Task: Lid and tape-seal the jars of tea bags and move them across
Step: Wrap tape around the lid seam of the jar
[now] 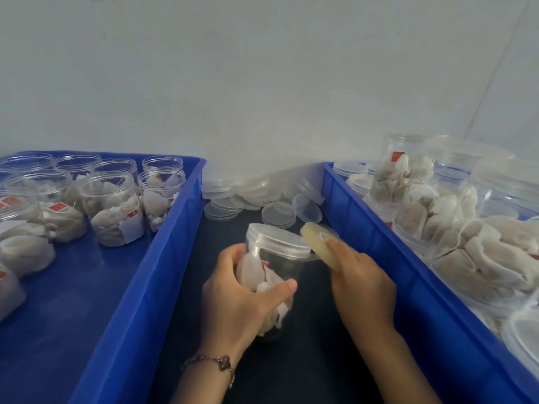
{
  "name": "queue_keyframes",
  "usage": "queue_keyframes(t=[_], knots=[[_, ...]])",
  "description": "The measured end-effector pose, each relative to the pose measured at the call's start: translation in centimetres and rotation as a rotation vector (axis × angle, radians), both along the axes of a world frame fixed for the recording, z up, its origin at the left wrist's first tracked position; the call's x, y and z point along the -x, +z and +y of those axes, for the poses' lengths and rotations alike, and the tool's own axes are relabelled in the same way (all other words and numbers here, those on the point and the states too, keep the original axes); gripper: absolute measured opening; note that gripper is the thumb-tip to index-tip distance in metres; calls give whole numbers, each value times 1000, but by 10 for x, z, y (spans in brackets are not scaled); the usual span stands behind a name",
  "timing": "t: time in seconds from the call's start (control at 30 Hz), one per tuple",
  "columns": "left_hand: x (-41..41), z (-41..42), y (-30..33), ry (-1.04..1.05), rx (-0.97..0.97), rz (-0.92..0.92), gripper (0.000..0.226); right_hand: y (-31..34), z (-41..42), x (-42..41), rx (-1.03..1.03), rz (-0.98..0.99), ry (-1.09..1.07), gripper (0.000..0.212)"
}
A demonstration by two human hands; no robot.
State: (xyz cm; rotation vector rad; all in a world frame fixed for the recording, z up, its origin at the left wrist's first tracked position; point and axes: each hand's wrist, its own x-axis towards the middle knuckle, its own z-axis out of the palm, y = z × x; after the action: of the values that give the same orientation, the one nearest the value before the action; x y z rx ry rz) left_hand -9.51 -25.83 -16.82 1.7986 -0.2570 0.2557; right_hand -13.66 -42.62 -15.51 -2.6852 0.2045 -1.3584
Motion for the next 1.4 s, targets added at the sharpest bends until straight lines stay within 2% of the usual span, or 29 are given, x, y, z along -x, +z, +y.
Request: queue_keyframes(t=[0.13, 0.23, 0.53, 0.63, 0.73, 0.83, 0.9, 0.93, 0.97, 1.0, 1.03, 1.1, 1.13, 1.17, 1.23, 1.3, 1.37, 1.4], knots=[[6, 1, 5, -123, 113, 67, 65, 7, -4, 3, -21, 40, -18, 44], [9, 1, 12, -217, 177, 127, 75, 9, -5, 2, -124, 179, 4, 28], [21, -4, 23, -407, 199, 154, 77, -1, -9, -5, -306, 347, 26, 21], [27, -3, 26, -457, 171, 158, 82, 0, -2, -5, -394, 345, 41, 28], [24, -5, 29, -535, 156, 169, 86, 6, 4, -2, -451, 314, 0, 54], [31, -5, 36, -612, 166, 206, 73, 12, 4, 3, -406, 369, -37, 62], [26, -7, 41, -592, 191, 346, 75, 13, 5, 7, -426, 318, 4, 44], [23, -6, 39, -622, 191, 350, 74, 13, 8, 8, -423, 298, 11, 33], [21, 5, 31, -602, 260, 320, 63, 11, 11, 7, -433, 295, 10, 33], [17, 14, 21, -454, 336, 339, 47, 10, 13, 7, -436, 307, 14, 36], [13, 15, 14, -306, 323, 322, 40, 8, 15, 5, -450, 332, 23, 39], [6, 11, 16, -257, 76, 141, 49, 7, 17, 3, -488, 377, 62, 39], [7, 2, 25, -203, 44, 154, 57, 6, 19, 2, -490, 391, 84, 39], [10, 0, 31, -147, 110, 171, 60, 5, 20, 1, -471, 412, 95, 39], [13, 4, 24, 0, 178, -26, 50, 4, 23, 0, -448, 419, 93, 40], [16, -1, 24, 156, 78, -256, 37, 4, 24, 0, -455, 408, 92, 43], [22, -6, 27, 249, -2, -377, 43, 4, 24, 1, -452, 412, 94, 42], [29, -8, 27, 261, -20, -381, 51, 5, 24, 1, -453, 415, 98, 41]])
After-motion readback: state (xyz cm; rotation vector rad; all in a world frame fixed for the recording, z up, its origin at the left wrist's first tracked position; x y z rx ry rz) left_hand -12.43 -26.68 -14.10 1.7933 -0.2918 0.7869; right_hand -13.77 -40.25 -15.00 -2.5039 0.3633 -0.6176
